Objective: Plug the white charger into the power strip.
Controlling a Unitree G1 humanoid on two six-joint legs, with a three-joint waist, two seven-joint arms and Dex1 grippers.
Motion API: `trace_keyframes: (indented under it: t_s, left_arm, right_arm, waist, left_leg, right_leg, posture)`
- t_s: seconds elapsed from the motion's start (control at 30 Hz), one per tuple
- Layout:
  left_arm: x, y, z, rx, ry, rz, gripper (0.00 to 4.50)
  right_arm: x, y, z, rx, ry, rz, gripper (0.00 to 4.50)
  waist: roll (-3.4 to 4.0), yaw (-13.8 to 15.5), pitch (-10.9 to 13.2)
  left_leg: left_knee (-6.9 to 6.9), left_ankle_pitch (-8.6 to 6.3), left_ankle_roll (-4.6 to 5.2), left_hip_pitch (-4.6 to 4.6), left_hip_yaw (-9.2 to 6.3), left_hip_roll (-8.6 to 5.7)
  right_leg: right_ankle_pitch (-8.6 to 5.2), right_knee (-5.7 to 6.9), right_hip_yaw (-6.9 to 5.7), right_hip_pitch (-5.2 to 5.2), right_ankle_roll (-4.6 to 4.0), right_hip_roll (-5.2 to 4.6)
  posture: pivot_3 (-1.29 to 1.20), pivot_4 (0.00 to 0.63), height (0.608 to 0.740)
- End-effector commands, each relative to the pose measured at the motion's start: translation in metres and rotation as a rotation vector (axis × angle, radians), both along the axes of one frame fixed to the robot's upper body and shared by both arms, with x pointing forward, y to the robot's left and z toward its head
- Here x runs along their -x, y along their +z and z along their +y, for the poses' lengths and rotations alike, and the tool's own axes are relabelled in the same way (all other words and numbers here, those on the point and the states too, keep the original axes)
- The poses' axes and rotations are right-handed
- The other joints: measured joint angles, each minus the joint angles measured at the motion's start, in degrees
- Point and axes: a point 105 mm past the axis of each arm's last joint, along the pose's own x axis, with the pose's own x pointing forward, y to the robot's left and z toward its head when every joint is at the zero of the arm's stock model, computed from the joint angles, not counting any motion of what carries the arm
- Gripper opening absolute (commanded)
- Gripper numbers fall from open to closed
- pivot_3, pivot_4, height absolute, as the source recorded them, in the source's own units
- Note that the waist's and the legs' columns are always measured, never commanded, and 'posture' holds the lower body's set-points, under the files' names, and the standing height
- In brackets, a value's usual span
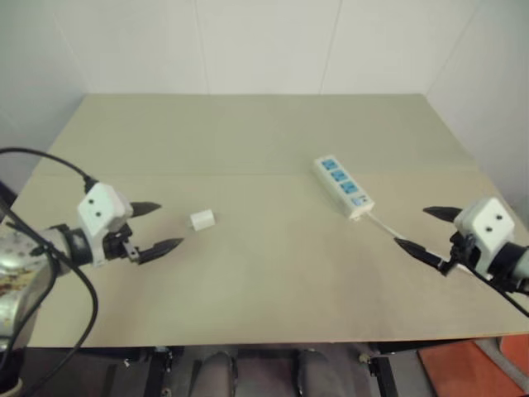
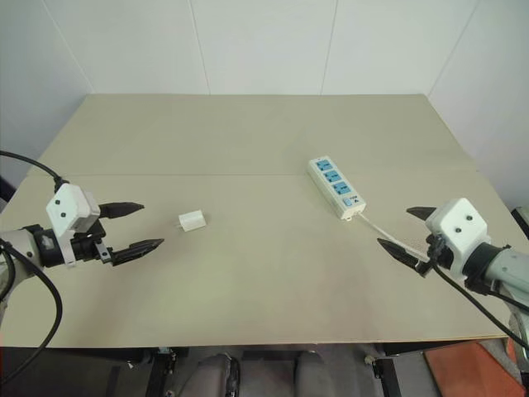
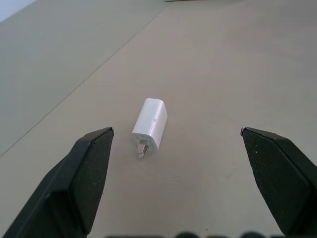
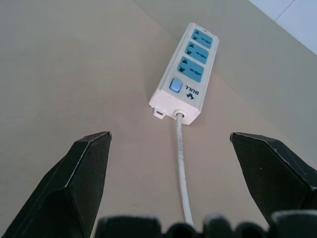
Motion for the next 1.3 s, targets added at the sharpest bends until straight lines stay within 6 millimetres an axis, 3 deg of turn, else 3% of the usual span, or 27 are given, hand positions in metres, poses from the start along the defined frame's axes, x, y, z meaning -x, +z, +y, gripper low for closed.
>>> trace_keyframes:
  t_s: [0.03, 1.03, 1.17, 1.3]
  left_arm:
    - [0.000, 0.008, -0.001, -0.002, -0.013, -0.026, 4.49]
    - [-0.003, 0.010, -0.007, 0.016, -0.045, -0.036, 4.49]
    - [-0.010, 0.016, -0.019, 0.045, -0.073, -0.082, 4.49]
    - [-0.018, 0.029, -0.051, 0.124, -0.202, -0.119, 4.49]
  right_arm:
    - [0.001, 0.012, 0.003, 0.015, 0.015, -0.056, 4.50]
    - [-0.007, 0.010, 0.011, -0.042, 0.021, -0.045, 4.50]
    - [-0.019, 0.013, 0.017, -0.103, -0.013, -0.064, 4.50]
    - [-0.038, 0.012, 0.027, -0.196, -0.060, -0.062, 4.50]
  waist:
    - [0.00, 0.0, 0.0]
    - [0.00, 0.0, 0.0]
    - [0.00, -0.1, 0.0]
    - [0.00, 0.1, 0.0]
  left_leg:
    - [0.00, 0.00, 0.00, 0.00, 0.00, 0.00]
    - [0.00, 0.00, 0.00, 0.00, 0.00, 0.00]
    - [0.01, 0.00, 0.00, 0.00, 0.00, -0.01]
    - [0.05, 0.01, -0.01, 0.00, -0.02, -0.02]
  right_leg:
    - [0.00, 0.00, 0.00, 0.00, 0.00, 0.00]
    - [0.00, -0.01, 0.00, 0.00, 0.00, 0.00]
    - [0.00, 0.01, 0.00, 0.00, 0.00, 0.00]
    - [0.01, 0.05, -0.01, 0.01, -0.01, 0.00]
  posture:
    - [0.00, 0.150, 0.740]
    - [0.00, 0.150, 0.740]
    - [0.00, 0.150, 0.740]
    - [0.00, 0.150, 0.740]
